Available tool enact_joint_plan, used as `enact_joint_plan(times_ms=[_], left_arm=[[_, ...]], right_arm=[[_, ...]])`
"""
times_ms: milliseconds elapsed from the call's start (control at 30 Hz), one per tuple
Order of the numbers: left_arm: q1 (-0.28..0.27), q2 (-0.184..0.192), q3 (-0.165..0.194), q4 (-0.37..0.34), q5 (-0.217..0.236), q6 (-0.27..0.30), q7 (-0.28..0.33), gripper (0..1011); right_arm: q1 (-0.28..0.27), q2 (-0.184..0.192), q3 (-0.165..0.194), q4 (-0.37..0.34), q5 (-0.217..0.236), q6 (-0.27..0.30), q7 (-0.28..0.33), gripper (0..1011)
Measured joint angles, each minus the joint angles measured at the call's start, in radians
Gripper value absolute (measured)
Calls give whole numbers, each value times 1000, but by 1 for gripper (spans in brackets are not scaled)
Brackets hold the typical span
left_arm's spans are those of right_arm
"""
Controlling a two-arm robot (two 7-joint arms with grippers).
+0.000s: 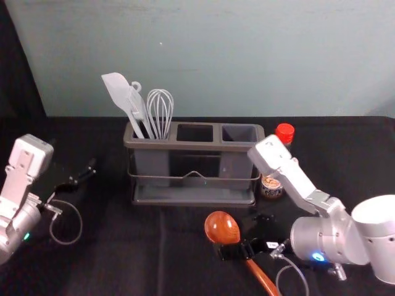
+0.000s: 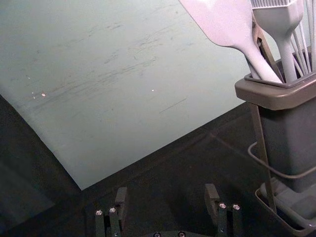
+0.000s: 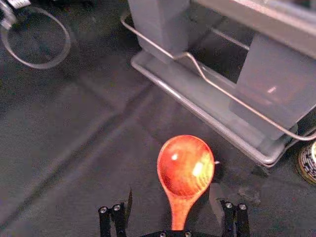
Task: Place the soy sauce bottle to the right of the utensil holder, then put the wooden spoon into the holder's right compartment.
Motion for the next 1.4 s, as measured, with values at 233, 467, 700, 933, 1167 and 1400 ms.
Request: enact_joint_plan(times_ms=[233, 467, 700, 933, 1167, 1400], left_arm=[[0, 0, 0, 0, 0, 0, 0, 1011], [0, 0, 0, 0, 0, 0, 0, 1011], [0, 0, 0, 0, 0, 0, 0, 1011], [0, 0, 0, 0, 0, 0, 0, 1011], [0, 0, 0, 0, 0, 0, 0, 1012], [0, 0, 0, 0, 0, 0, 0, 1011]], right_arm=[[66, -35, -50, 73, -67, 34, -6, 1000], [111, -74, -75, 141, -97, 25, 22, 1002], [138, -100, -94, 176, -124, 23, 45, 1000], [157, -124, -107, 209, -151, 25, 56, 1002], [165, -147, -111, 237, -173, 25, 63, 1002], [167, -160, -110, 255, -187, 17, 69, 1000]])
